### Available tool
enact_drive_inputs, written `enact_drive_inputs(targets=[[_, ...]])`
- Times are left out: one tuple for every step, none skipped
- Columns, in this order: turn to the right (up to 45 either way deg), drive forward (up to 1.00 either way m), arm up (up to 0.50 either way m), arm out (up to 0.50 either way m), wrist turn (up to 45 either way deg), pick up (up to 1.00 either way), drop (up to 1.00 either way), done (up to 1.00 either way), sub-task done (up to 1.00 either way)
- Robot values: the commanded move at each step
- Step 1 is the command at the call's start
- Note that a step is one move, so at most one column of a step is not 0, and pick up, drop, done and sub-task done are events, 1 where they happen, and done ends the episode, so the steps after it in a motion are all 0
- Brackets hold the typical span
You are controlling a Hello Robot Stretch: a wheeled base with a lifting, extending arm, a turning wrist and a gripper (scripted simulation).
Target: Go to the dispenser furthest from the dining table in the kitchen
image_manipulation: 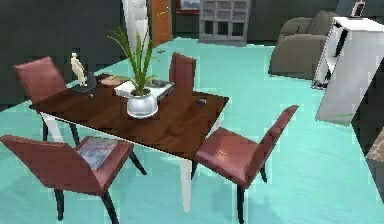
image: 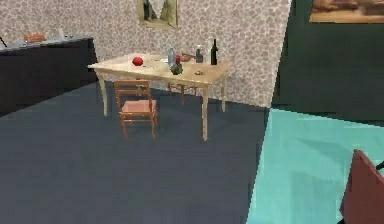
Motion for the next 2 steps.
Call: enact_drive_inputs(targets=[[6.0, 0.00, 0.00, 0.00, 0.0, 0.00, 0.00, 0.00, 0.00], [0.0, 0.85, 0.00, 0.00, 0.0, 0.00, 0.00, 0.00, 0.00]])
